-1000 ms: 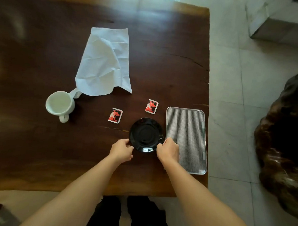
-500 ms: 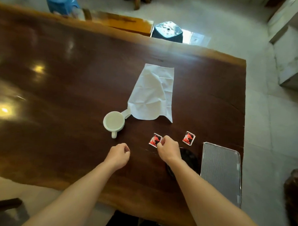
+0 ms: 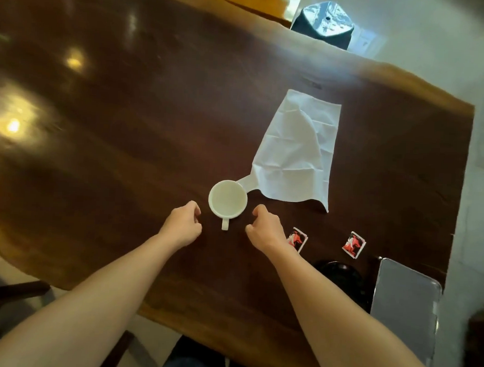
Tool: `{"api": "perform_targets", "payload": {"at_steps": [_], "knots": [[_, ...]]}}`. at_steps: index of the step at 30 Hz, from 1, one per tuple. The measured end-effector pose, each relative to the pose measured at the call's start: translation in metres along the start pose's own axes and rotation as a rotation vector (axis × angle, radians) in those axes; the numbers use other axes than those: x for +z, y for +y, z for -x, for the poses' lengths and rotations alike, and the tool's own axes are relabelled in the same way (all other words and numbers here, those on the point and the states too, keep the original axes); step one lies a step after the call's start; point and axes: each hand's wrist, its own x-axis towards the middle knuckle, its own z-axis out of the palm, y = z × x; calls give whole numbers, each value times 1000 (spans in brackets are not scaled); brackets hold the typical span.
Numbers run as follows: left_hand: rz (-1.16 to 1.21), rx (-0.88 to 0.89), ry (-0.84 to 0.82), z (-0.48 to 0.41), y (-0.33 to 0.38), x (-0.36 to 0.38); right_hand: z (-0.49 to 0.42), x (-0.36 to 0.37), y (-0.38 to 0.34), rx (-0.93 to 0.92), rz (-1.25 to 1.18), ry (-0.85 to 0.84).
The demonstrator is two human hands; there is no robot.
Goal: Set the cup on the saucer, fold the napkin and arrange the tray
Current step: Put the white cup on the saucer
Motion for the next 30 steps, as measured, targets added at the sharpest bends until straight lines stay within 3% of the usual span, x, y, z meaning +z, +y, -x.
{"api": "perform_targets", "payload": {"at_steps": [7, 16, 30], "knots": [[39, 28, -78, -43, 7, 9, -38, 19, -11, 26, -42, -21], [146, 189, -113, -76, 21, 21, -70, 33, -11, -12, -117, 7], [153, 245, -70, -1, 76, 34, -11, -13, 34, -60, -197, 30]]}}
